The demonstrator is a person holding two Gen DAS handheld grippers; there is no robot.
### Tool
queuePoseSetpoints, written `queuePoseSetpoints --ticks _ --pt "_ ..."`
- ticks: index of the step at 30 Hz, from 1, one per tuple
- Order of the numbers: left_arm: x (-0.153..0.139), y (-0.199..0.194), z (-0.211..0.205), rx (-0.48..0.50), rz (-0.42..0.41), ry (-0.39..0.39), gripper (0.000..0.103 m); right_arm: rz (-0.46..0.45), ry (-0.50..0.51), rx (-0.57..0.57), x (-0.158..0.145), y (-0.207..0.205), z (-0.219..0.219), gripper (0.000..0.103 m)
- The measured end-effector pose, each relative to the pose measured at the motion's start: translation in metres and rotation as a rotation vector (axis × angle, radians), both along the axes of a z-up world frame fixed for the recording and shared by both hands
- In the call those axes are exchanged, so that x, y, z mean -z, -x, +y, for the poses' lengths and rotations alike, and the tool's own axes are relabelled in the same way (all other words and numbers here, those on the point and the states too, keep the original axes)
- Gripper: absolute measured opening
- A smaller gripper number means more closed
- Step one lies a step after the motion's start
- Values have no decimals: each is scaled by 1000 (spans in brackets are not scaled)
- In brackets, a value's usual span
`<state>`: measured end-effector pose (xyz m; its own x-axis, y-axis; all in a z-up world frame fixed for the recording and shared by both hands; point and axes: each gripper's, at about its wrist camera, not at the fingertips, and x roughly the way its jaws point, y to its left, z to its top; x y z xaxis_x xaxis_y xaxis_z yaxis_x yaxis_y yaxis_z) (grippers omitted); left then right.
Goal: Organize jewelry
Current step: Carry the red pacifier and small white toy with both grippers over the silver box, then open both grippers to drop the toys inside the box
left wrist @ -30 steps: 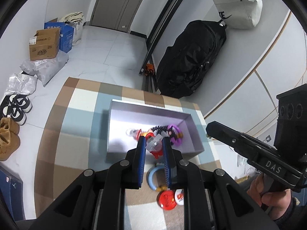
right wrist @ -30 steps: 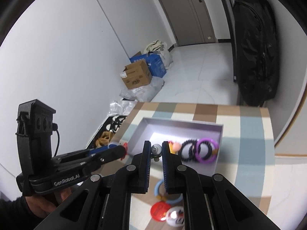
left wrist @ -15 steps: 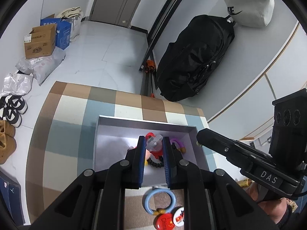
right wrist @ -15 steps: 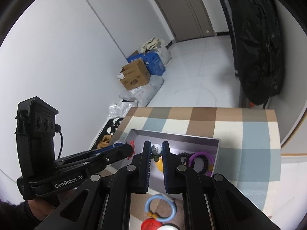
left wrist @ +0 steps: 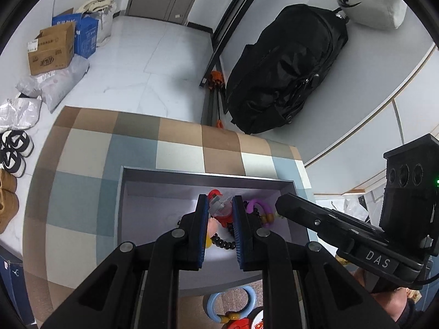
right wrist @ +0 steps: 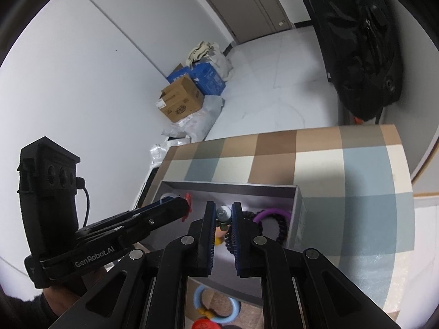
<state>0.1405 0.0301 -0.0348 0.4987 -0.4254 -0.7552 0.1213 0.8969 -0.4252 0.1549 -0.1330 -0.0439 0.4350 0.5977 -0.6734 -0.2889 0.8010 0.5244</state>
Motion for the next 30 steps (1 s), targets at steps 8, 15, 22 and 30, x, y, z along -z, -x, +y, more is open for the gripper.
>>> queuePoseSetpoints --ticks 8,15,22,30 --pt "6 -4 -2 1 21 0 12 -15 6 23 -2 0 -5 10" --pt "4 -7 -2 5 30 54 13 1 -7 53 0 -2 -10 13" --pt "-1 -4 -6 15 34 26 43 -28 -14 77 -6 1 -15 24" --pt "0 3 -5 -7 37 -11 57 -98 -28 116 -18 9 -24 69"
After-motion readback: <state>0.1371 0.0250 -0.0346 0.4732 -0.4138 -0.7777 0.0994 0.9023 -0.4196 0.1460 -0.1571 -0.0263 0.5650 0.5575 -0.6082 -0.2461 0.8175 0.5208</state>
